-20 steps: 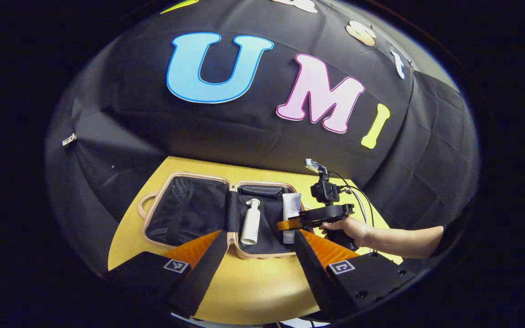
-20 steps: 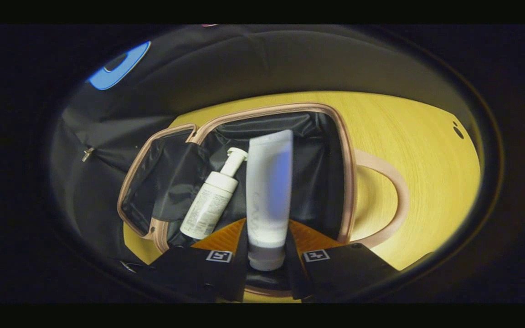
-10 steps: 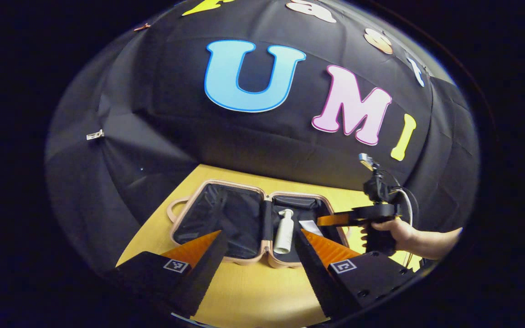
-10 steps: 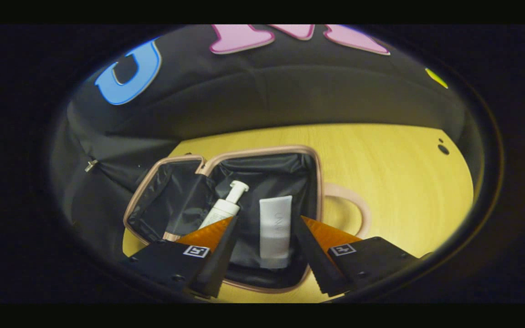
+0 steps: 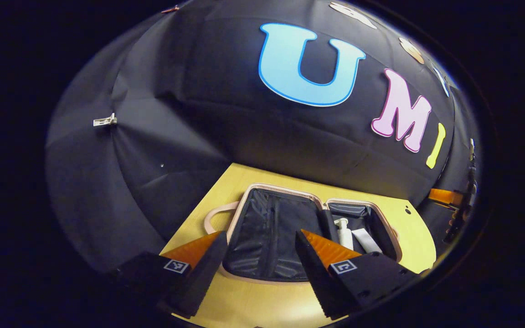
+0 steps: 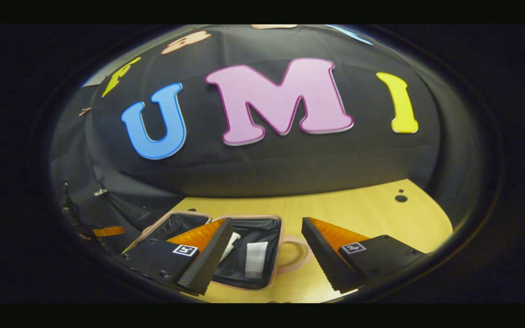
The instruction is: First open the suitcase, pack the skin care products into it, and then close the suitcase.
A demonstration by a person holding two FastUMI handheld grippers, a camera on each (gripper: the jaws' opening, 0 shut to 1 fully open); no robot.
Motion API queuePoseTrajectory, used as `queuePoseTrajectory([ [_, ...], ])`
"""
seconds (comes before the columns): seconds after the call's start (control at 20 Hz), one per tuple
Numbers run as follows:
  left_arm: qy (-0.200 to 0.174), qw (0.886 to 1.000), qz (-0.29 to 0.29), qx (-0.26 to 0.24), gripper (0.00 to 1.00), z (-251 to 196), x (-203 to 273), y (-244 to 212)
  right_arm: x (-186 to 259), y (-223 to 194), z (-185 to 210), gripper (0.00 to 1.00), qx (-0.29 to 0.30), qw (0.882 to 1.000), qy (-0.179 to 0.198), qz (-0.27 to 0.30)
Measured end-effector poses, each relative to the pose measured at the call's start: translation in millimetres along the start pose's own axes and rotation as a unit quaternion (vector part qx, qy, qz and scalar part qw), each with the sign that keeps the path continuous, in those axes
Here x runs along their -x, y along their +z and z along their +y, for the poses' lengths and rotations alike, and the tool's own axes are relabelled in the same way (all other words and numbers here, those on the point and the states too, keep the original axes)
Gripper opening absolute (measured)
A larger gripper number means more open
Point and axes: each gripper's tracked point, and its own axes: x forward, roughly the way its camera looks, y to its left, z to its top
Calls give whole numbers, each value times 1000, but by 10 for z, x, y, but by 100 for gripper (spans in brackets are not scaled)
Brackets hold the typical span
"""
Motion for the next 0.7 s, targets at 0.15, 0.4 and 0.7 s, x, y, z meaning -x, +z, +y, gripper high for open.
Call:
queuePoseTrajectory([
  [0.15,10,1000,18,23,97,378,-396,24,215,216,-82,98,54,998,-10,-42],
  [0.4,62,993,91,35,96,1024,-1078,-234,442,259,45,98,135,988,-13,-72],
  [0.7,42,984,164,59,93,1013,-1430,-500,630,177,29,97,184,979,-18,-81],
])
